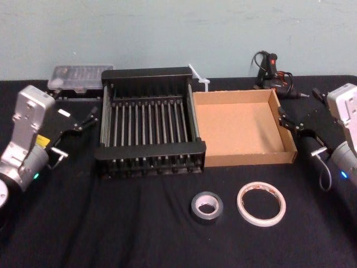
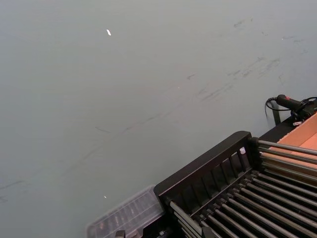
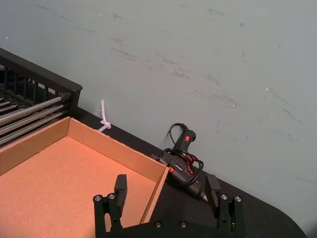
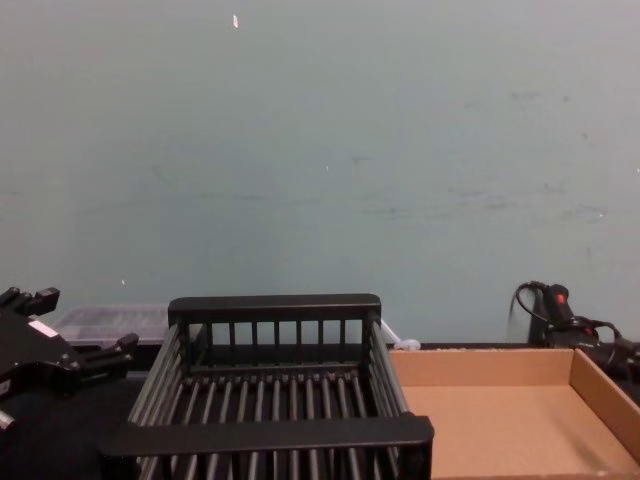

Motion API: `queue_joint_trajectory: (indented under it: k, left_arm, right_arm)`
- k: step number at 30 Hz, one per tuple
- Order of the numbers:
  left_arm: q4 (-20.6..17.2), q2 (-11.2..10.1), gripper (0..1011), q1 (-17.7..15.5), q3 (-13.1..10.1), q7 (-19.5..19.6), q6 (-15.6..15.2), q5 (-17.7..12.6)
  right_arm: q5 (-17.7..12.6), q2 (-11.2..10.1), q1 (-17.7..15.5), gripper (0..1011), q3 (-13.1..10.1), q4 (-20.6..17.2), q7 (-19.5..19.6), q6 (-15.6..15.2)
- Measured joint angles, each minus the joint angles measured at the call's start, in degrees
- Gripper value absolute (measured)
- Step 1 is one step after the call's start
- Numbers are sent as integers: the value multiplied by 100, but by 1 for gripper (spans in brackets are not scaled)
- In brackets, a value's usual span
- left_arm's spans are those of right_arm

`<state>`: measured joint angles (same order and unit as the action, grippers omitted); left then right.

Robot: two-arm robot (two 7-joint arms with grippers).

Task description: Pick up the white tape and place it into the black box , Pick up the silver tape and place it into the brown box.

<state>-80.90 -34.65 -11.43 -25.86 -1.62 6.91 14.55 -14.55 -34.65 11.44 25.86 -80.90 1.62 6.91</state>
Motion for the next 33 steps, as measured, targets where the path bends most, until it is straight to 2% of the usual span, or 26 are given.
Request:
queue_joint_trajectory:
  k: [33]
  left_arm:
    - [0,0,1001,0,0,0,0,0]
  right_arm:
    - [0,0,0,1002,0,0,0,0]
